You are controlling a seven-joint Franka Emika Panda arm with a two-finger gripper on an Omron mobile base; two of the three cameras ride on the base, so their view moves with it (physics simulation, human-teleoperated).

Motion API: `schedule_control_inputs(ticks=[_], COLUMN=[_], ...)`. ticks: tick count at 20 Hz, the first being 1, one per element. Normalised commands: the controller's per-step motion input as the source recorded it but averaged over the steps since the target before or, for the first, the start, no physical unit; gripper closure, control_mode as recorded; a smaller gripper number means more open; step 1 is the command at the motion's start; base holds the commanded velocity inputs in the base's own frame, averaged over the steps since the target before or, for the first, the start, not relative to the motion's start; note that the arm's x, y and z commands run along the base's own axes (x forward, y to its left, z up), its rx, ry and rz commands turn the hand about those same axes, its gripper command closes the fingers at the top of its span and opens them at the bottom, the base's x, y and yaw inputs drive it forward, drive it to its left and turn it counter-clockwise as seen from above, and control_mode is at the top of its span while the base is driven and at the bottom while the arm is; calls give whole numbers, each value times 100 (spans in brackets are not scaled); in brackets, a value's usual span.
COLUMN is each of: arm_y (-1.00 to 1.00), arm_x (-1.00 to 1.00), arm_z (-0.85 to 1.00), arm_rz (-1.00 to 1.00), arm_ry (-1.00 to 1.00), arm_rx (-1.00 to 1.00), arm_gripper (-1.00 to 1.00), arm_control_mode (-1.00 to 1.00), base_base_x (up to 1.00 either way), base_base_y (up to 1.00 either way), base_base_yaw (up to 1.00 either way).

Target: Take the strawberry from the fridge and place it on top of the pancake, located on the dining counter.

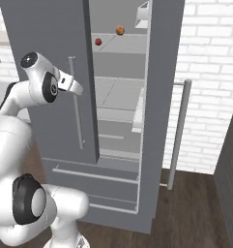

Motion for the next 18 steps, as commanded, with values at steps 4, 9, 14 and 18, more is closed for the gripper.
schedule_control_inputs(ticks=[4,9,14,18], arm_y=[59,12,0,-16], arm_x=[3,6,1,41], arm_z=[83,39,-9,-4], arm_rz=[26,12,-13,-2], arm_ry=[-23,3,0,1], arm_rx=[20,-19,-31,0], arm_gripper=[-100,-100,-100,-100], arm_control_mode=[-100,-100,-100,-100], base_base_x=[0,0,0,0], base_base_y=[0,0,0,0], base_base_yaw=[0,0,0,0])
